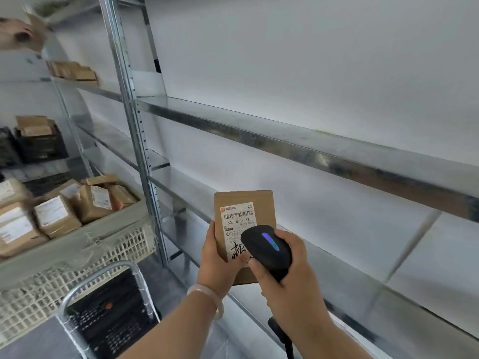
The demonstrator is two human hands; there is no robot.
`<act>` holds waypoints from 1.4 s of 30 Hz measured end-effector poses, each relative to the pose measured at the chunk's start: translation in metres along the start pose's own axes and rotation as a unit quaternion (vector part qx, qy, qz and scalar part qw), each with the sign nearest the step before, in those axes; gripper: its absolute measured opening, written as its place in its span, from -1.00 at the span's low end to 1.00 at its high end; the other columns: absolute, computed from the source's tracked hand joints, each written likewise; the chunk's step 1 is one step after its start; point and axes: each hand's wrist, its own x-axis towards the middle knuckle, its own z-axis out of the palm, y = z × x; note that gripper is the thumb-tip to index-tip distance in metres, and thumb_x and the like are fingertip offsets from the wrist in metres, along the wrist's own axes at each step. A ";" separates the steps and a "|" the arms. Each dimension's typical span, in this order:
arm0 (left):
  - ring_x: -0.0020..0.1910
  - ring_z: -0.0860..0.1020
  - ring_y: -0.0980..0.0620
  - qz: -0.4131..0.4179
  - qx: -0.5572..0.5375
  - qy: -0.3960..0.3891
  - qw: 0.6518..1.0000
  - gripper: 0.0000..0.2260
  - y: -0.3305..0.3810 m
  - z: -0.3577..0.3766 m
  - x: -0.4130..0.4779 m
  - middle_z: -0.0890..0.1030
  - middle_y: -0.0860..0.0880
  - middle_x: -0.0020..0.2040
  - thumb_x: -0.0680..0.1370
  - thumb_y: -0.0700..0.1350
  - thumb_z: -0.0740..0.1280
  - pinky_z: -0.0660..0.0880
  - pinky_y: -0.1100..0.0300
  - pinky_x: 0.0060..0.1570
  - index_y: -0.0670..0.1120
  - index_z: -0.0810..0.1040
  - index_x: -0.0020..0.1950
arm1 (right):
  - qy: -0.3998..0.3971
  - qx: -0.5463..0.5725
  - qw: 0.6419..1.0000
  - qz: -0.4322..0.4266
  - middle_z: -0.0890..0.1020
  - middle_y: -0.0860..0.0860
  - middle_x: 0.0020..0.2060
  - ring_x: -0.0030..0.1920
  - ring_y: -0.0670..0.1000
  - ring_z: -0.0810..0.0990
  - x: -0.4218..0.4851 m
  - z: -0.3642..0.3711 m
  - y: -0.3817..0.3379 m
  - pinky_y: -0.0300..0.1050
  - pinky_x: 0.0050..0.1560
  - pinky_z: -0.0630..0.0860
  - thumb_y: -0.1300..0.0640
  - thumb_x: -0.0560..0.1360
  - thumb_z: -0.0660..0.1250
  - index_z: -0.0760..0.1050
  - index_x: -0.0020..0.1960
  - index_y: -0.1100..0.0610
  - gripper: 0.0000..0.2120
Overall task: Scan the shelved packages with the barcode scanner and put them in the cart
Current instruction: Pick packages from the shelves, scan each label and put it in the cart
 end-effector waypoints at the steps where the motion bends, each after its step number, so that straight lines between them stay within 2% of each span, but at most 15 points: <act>1: 0.20 0.57 0.13 -0.005 0.000 0.007 1.000 -0.15 0.000 -0.005 -0.004 0.58 0.12 0.25 0.37 -0.26 0.56 0.54 0.29 0.02 0.23 0.20 0.46 | -0.006 0.002 1.000 -0.004 0.60 -0.32 0.00 -0.20 -0.08 0.66 -0.002 0.002 -0.001 -0.33 -0.24 0.55 -0.05 0.39 0.51 0.26 0.19 -0.33 -0.46; 6: 0.22 0.55 0.17 -0.016 0.007 0.027 0.999 -0.04 -0.002 -0.037 -0.012 0.55 0.11 0.30 0.36 -0.20 0.57 0.50 0.29 0.10 0.13 0.08 0.59 | -0.021 -0.003 0.999 -0.036 0.57 -0.30 0.10 0.04 -0.25 0.59 -0.007 0.018 -0.009 -0.48 -0.12 0.48 -0.03 0.39 0.52 0.29 0.24 -0.26 -0.44; 9: 0.17 0.58 0.22 -0.012 0.006 0.042 0.999 -0.07 0.002 -0.063 -0.013 0.57 0.10 0.27 0.39 -0.26 0.56 0.53 0.26 0.11 0.07 0.08 0.59 | -0.031 -0.014 0.998 -0.047 0.52 -0.35 0.15 0.11 -0.27 0.56 -0.003 0.035 -0.012 -0.43 -0.06 0.52 -0.04 0.38 0.51 0.24 0.24 -0.33 -0.41; 11: 0.14 0.57 0.27 -0.013 -0.001 0.059 0.998 -0.09 0.012 -0.085 -0.013 0.56 0.13 0.25 0.41 -0.27 0.54 0.53 0.36 0.05 0.06 0.07 0.58 | -0.032 -0.023 0.998 -0.051 0.49 -0.38 0.15 0.11 -0.29 0.54 0.002 0.052 -0.016 -0.41 -0.04 0.54 -0.04 0.38 0.51 0.22 0.24 -0.36 -0.39; 14: 0.05 0.56 0.37 -0.008 -0.010 0.093 0.996 -0.14 0.025 -0.130 -0.008 0.56 0.20 0.17 0.41 -0.27 0.54 0.48 0.50 -0.12 0.08 0.13 0.55 | -0.031 -0.019 0.998 -0.060 0.47 -0.39 0.10 0.07 -0.36 0.52 0.012 0.086 -0.028 -0.52 -0.11 0.47 -0.01 0.38 0.51 0.23 0.25 -0.29 -0.39; 17: 0.12 0.52 0.23 -0.007 0.002 0.120 0.993 -0.12 0.038 -0.184 -0.003 0.55 0.14 0.22 0.41 -0.19 0.56 0.43 0.50 -0.13 0.08 0.10 0.57 | -0.038 -0.002 0.998 -0.059 0.50 -0.33 0.09 -0.01 -0.26 0.57 0.020 0.133 -0.042 -0.56 -0.13 0.44 0.02 0.40 0.51 0.26 0.28 -0.23 -0.40; 20: 0.04 0.49 0.30 -0.001 0.011 0.148 0.989 -0.11 0.048 -0.242 0.001 0.51 0.24 0.12 0.41 -0.17 0.56 0.43 0.56 -0.14 0.08 0.09 0.57 | -0.063 0.017 0.997 -0.048 0.52 -0.20 0.14 0.02 -0.16 0.56 0.023 0.192 -0.057 -0.56 -0.09 0.45 0.06 0.40 0.52 0.29 0.36 -0.10 -0.38; 22: 0.13 0.49 0.18 -0.006 0.019 0.166 0.986 -0.09 0.049 -0.280 0.006 0.51 0.18 0.20 0.39 -0.14 0.57 0.41 0.44 0.06 0.09 0.08 0.58 | -0.072 0.031 0.996 -0.046 0.52 -0.25 0.11 0.05 -0.14 0.56 0.023 0.229 -0.067 -0.54 -0.10 0.45 0.06 0.40 0.52 0.29 0.34 -0.13 -0.38; 24: 0.22 0.45 0.11 -0.016 0.021 0.178 0.984 -0.08 0.046 -0.316 0.012 0.47 0.09 0.31 0.38 -0.11 0.59 0.37 0.25 0.20 0.08 0.08 0.57 | -0.080 0.045 0.995 -0.044 0.52 -0.22 0.13 0.05 -0.09 0.58 0.023 0.264 -0.078 -0.42 -0.07 0.52 0.06 0.40 0.51 0.28 0.34 -0.15 -0.38; 26: 0.21 0.43 0.10 -0.026 0.019 0.183 0.983 -0.10 0.043 -0.347 0.018 0.46 0.06 0.31 0.39 -0.10 0.58 0.35 0.23 0.20 0.04 0.09 0.56 | -0.087 0.051 0.994 -0.035 0.54 -0.15 0.15 -0.02 0.00 0.63 0.023 0.295 -0.088 -0.19 -0.07 0.62 0.04 0.41 0.51 0.28 0.35 -0.17 -0.37; 28: 0.18 0.45 0.07 -0.039 0.024 0.186 0.982 -0.14 0.040 -0.373 0.023 0.47 0.03 0.26 0.41 -0.09 0.57 0.36 0.22 0.18 0.00 0.09 0.54 | -0.093 0.055 0.994 -0.026 0.57 -0.11 0.13 -0.09 0.03 0.65 0.023 0.321 -0.094 -0.06 -0.11 0.65 0.01 0.40 0.51 0.26 0.34 -0.22 -0.37; 31: 0.23 0.44 0.04 -0.055 0.039 0.186 0.980 -0.12 0.032 -0.404 0.031 0.47 0.03 0.29 0.39 -0.06 0.58 0.36 0.19 0.24 -0.01 0.09 0.54 | -0.097 0.060 0.993 -0.020 0.59 -0.12 0.11 -0.13 0.03 0.67 0.025 0.352 -0.100 -0.04 -0.12 0.64 0.02 0.39 0.52 0.28 0.33 -0.22 -0.38; 36: 0.47 0.23 -0.05 -0.066 0.090 0.178 0.978 -0.05 0.021 -0.437 0.051 0.18 -0.05 0.47 0.38 0.03 0.58 0.15 0.04 0.47 0.01 0.06 0.59 | -0.104 0.061 0.993 -0.018 0.59 -0.15 0.11 -0.14 0.02 0.67 0.044 0.386 -0.107 -0.11 -0.14 0.63 0.04 0.39 0.52 0.30 0.32 -0.22 -0.39; 40: 0.45 0.26 -0.03 -0.066 0.101 0.160 0.980 -0.04 0.012 -0.453 0.074 0.21 -0.03 0.45 0.39 0.03 0.57 0.20 0.03 0.48 0.07 0.02 0.61 | -0.110 0.064 0.992 -0.011 0.56 -0.17 0.12 -0.09 0.02 0.67 0.069 0.409 -0.105 -0.16 -0.12 0.62 0.05 0.40 0.52 0.31 0.33 -0.20 -0.39; 42: 0.43 0.29 -0.01 -0.066 0.103 0.158 0.980 0.00 0.008 -0.458 0.089 0.25 0.00 0.43 0.35 0.04 0.58 0.25 0.00 0.47 0.11 0.01 0.61 | -0.113 0.073 0.991 -0.009 0.53 -0.25 0.10 -0.06 -0.06 0.66 0.086 0.421 -0.102 -0.22 -0.09 0.61 0.06 0.40 0.51 0.30 0.32 -0.21 -0.40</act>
